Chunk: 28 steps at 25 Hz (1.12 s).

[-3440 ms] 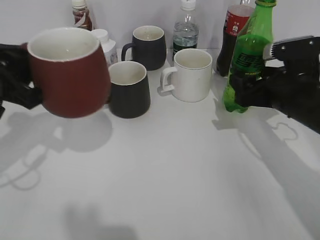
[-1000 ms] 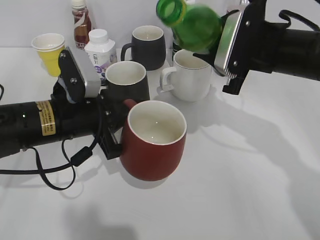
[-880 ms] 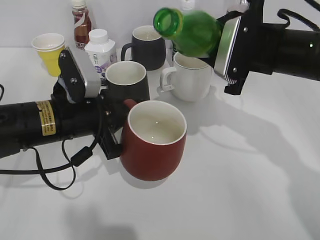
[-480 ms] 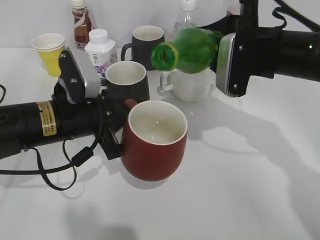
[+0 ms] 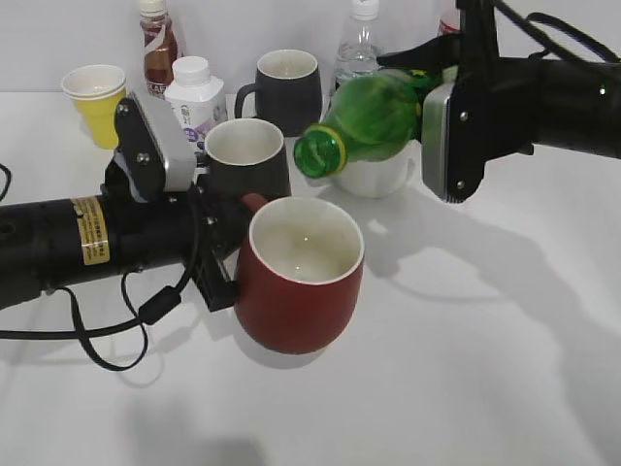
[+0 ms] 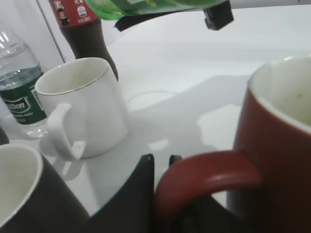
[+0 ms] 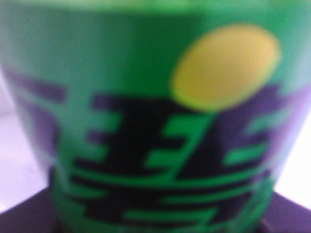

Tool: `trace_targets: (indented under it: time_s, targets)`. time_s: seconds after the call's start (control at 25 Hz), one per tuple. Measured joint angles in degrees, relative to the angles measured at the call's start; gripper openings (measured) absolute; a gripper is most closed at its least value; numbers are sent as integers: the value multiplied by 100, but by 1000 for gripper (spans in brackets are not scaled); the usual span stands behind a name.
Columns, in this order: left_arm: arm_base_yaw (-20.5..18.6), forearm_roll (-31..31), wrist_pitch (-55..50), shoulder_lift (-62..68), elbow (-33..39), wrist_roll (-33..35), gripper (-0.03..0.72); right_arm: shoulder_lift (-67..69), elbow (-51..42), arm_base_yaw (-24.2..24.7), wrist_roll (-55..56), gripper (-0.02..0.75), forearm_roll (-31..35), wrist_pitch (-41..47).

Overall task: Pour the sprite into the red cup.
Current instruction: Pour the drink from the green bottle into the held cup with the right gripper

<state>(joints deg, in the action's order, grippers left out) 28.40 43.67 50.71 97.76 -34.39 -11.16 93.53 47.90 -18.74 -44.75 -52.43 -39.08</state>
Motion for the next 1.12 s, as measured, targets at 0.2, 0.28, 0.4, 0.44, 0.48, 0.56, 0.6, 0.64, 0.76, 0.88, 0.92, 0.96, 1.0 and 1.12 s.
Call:
trace_targets:
  time_s: [0.2,0.28,0.4,0.44,0.48,0.56,0.6,0.64,0.76,0.88,0.92,0.96,1.0,1.12]
  targets:
    - [0,236,136,0,0,0,61,0,0,0,-333,398,0,0]
    - [0,230,164,0,0,0,61,0,0,0,-435,398,0,0]
    - [0,225,164,0,0,0,61,0,0,0,-505,398,0,0]
    - [0,225,164,0,0,0,61,0,0,0,-522,397,0,0]
    - [0,225,164,0,0,0,61,0,0,0,-560,397,0,0]
    - [0,225,164,0,0,0,61,0,0,0,-661,397,0,0]
    - [0,225,168,0,0,0,61,0,0,0,-689,397,0,0]
    - [0,225,168,0,0,0,61,0,0,0,-726,397,0,0]
    - [0,225,168,0,0,0,61,0,0,0,-913,396,0,0]
    - [0,230,168,0,0,0,61,0,0,0,-1009,396,-2,0]
    - [0,231,168,0,0,0,61,0,0,0,-1017,396,-2,0]
    - [0,236,168,0,0,0,61,0,0,0,-1038,396,-2,0]
    - [0,241,174,0,0,0,61,0,0,0,-1048,396,-2,0]
    - [0,258,216,0,0,0,61,0,0,0,-1070,396,-2,0]
